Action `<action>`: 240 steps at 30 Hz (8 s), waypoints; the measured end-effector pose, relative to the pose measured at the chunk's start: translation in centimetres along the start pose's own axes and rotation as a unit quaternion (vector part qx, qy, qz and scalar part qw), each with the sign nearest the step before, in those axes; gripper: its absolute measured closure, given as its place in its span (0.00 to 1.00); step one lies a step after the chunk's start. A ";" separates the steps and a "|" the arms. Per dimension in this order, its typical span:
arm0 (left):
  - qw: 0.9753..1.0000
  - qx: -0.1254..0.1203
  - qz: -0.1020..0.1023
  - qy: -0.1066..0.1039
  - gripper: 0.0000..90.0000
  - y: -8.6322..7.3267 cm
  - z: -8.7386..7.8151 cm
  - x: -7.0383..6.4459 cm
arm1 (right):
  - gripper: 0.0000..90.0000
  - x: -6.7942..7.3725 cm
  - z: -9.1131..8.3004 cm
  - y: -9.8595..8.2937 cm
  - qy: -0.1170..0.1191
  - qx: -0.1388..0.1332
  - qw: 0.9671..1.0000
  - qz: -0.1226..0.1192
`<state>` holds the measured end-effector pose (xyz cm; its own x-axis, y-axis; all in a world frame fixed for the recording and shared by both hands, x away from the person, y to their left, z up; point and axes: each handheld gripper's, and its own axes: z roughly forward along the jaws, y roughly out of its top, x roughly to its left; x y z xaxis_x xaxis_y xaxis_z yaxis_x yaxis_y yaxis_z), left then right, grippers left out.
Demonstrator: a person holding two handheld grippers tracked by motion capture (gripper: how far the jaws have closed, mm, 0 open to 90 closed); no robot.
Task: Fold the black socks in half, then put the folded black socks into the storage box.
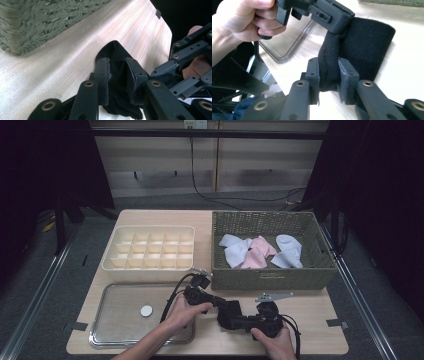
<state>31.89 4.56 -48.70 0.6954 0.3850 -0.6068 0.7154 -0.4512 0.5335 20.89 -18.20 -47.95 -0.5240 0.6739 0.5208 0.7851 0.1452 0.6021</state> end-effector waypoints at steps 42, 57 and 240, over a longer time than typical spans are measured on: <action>0.999 0.010 -0.034 0.030 0.43 -1.0 0.8 -0.1 | 0.74 0.2 0.8 -0.1 -0.010 0.005 1.000 0.000; 0.999 0.020 -0.028 0.026 0.46 -1.0 0.8 -0.2 | 0.83 -0.3 1.2 -0.3 -0.022 0.020 1.000 0.002; 0.975 0.066 -0.019 0.211 0.70 8.9 -12.2 8.0 | 0.33 -4.6 -5.3 0.0 -0.077 -0.061 0.994 0.048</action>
<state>44.67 13.44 -41.66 0.6547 0.6882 -0.3126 0.7454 -0.5190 0.4185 21.53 -25.17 -47.11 -0.3848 0.7849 0.4856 0.7782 -0.0070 0.6280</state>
